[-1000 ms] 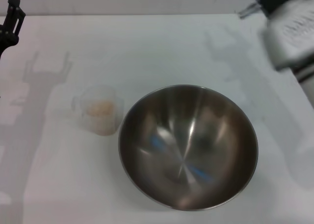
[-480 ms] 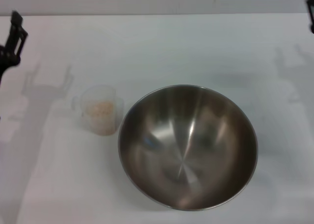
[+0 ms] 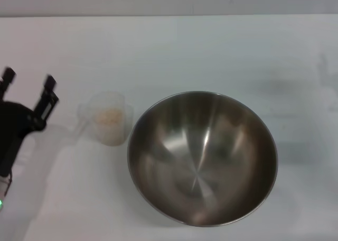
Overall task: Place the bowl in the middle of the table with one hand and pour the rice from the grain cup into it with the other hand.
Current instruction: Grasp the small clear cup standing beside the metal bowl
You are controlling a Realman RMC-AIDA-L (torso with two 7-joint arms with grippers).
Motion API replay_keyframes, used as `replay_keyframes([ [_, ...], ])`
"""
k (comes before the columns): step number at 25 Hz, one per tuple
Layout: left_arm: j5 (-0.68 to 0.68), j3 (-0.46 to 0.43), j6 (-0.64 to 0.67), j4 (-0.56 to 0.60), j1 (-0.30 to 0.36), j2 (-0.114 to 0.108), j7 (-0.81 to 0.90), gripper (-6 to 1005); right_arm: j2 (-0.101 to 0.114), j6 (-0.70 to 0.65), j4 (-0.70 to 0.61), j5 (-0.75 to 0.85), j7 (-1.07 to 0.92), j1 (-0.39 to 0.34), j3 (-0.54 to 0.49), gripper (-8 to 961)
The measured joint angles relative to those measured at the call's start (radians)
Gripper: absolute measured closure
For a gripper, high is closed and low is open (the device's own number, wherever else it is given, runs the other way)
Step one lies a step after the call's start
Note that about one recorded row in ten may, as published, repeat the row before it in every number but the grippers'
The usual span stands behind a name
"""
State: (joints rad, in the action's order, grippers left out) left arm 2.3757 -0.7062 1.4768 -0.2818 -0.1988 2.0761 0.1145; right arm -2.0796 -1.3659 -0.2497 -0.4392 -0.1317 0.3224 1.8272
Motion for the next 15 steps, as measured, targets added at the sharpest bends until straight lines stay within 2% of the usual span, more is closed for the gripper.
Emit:
replay_keyframes([
  [1, 0.000, 0.000, 0.000, 0.000, 0.000, 0.000, 0.000, 185, 0.000, 0.000, 0.010, 0.000, 0.001, 0.010, -0.004, 448],
  [3, 0.000, 0.084, -0.004, 0.025, 0.026, -0.001, -0.001, 185, 0.001, 0.001, 0.037, 0.000, 0.002, 0.032, -0.012, 448],
  [12, 0.001, 0.152, -0.026, 0.035, 0.048, -0.001, -0.002, 185, 0.005, 0.003, 0.056, 0.000, 0.002, 0.053, -0.037, 448],
  [15, 0.000, 0.172, -0.077, 0.034, 0.043, -0.001, -0.003, 185, 0.005, 0.004, 0.062, 0.001, 0.002, 0.058, -0.039, 448],
])
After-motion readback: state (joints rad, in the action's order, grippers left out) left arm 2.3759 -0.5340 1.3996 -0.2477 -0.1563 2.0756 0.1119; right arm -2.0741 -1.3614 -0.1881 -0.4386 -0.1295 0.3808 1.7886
